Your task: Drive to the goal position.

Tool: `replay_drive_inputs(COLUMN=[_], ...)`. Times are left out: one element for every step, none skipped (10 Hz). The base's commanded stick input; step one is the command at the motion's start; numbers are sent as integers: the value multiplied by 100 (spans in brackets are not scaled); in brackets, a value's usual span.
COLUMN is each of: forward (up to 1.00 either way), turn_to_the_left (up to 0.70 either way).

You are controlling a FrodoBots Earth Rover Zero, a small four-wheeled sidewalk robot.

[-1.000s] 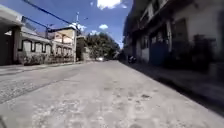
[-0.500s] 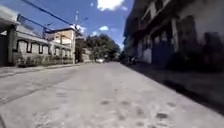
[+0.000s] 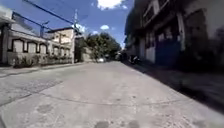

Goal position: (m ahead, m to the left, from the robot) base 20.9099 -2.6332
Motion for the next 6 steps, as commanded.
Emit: replay_drive_inputs(forward=[100, 100, 100, 100, 100, 100], turn_to_the_left=[-7, -9, -10, -5, -7, -10])
